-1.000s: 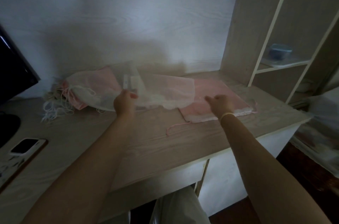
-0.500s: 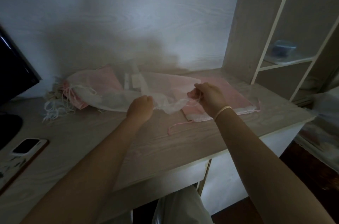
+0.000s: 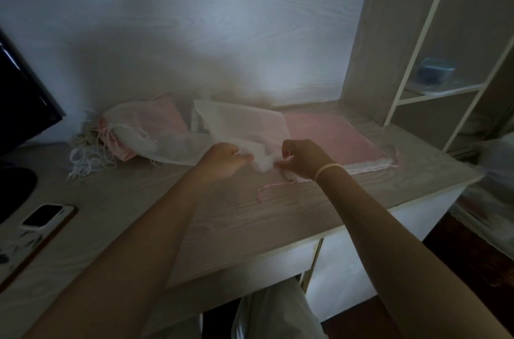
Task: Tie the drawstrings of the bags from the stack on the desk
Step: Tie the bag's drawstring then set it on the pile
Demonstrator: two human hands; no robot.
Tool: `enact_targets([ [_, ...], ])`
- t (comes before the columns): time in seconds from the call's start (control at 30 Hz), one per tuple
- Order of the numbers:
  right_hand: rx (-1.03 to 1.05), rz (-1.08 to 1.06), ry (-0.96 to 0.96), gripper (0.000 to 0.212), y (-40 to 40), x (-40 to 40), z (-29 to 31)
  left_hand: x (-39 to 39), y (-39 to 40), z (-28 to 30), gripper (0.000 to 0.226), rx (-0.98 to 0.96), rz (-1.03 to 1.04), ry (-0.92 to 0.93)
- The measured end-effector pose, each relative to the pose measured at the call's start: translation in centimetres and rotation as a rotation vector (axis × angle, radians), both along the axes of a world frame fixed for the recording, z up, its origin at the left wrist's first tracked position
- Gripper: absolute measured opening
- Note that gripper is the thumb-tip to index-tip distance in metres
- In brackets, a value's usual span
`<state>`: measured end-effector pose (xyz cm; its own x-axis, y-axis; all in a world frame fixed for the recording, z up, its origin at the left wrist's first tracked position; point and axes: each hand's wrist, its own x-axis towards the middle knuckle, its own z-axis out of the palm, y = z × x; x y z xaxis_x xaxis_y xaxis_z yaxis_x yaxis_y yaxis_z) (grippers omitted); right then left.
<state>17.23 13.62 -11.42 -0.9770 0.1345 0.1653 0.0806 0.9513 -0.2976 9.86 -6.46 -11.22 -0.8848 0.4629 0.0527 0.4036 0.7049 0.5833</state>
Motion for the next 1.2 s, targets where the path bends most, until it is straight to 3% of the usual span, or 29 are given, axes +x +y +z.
enact_targets([
  [0.2,-0.338,-0.114,0.154,0.019,1.0,0.0,-0.5,-0.2,-1.0,-0.5,0.037,0.205,0.180,-0.110],
  [0.33,-0.281,-0.224,0.199,0.021,1.1,-0.1,-1.0,0.5,-1.4,-0.4,0.033,0.219,0.245,-0.089],
  [0.47,-0.171,-0.141,0.244,0.013,0.1,0.3,0.9,0.9,-1.2,2.1,0.033,0.231,0.271,0.044],
  [0.57,-0.231,0.025,0.236,0.033,-1.5,0.6,2.8,1.7,-0.2,4.9,0.037,0.327,0.209,0.031],
  [0.7,-0.465,0.204,0.147,0.053,-4.9,0.0,4.2,3.6,1.7,7.7,0.033,0.368,0.030,0.074],
  [0.77,-0.536,0.218,0.191,0.035,-5.8,-0.3,4.3,4.0,2.3,8.3,0.037,0.358,-0.025,0.129],
  [0.83,-0.554,0.188,0.146,0.013,-6.1,-0.4,4.4,4.0,2.5,8.5,0.035,0.472,-0.085,0.186],
  [0.9,-0.570,0.132,0.044,0.025,-6.0,-0.2,4.3,3.4,2.5,8.7,0.018,0.654,-0.101,0.212],
  [1.0,-0.855,0.094,-0.026,0.030,-5.1,0.2,3.9,1.4,2.6,7.4,0.011,0.687,0.032,0.094],
  [1.1,-1.299,0.127,0.026,0.029,-3.6,-0.3,3.9,-0.6,2.4,3.8,0.020,0.425,0.030,-0.141],
  [1.2,-1.642,-0.042,0.171,0.026,-1.6,-1.2,4.5,-0.8,1.9,1.1,0.012,0.198,-0.029,-0.178],
])
